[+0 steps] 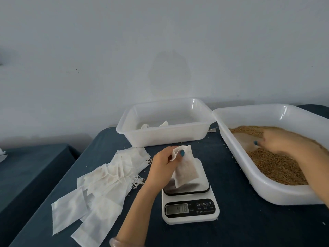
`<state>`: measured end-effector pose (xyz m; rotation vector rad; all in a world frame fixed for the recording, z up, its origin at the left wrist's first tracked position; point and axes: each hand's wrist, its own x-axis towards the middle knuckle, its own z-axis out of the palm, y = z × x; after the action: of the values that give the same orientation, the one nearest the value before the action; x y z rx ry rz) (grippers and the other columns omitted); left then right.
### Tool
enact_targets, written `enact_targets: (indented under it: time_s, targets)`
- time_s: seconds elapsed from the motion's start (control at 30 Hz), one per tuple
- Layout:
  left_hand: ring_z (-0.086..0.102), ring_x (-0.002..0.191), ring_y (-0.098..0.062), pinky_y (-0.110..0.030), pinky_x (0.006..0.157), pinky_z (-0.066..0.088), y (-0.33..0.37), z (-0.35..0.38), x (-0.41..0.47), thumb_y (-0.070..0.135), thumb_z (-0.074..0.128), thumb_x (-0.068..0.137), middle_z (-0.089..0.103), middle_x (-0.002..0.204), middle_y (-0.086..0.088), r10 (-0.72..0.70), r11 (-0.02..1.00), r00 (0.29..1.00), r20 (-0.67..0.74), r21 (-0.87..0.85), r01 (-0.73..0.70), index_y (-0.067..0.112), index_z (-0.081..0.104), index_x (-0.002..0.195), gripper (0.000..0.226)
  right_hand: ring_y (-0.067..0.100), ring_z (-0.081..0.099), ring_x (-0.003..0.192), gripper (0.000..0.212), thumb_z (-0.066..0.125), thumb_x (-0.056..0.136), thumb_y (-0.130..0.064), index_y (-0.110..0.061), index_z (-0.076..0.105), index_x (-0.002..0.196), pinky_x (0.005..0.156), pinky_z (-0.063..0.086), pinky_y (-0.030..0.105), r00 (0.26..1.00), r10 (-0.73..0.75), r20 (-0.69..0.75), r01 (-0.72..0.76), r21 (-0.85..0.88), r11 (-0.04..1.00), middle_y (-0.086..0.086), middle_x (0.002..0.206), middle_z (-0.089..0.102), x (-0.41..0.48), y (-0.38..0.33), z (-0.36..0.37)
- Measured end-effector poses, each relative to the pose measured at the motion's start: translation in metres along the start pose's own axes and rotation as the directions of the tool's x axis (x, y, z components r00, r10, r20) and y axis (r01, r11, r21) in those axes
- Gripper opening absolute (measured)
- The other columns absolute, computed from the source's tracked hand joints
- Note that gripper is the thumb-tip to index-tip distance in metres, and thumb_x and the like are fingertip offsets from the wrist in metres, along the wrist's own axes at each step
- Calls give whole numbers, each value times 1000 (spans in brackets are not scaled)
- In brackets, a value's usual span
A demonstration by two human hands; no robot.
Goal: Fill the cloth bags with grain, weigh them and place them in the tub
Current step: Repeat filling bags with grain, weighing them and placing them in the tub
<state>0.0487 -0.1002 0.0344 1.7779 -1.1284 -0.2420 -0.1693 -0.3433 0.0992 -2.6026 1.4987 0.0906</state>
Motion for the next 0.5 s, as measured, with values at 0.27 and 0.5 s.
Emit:
enact_targets:
  time_s: [0.27, 0.5]
  targets:
    - [56, 103, -7, -29, 86, 50, -10, -5, 0, 35, 50, 101, 65, 107, 15, -41, 967, 999, -24, 251, 46, 31, 63, 118, 22, 18, 57, 76, 35, 51, 98, -40, -16, 46, 73, 78, 53, 29, 1000, 3, 17, 1, -245, 970, 1, 82, 56, -8, -10, 1]
    - [63, 98, -24, -44, 87, 49, -16, -9, 4, 33, 37, 105, 69, 101, -6, -21, 973, 988, -151, 224, 55, 10, 64, 110, 36, 11, 62, 79, 13, 47, 99, -27, -21, 56, 107, 68, 51, 34, 762, -351, -544, 546, 249, 800, -5, 95, 68, -61, -79, -5]
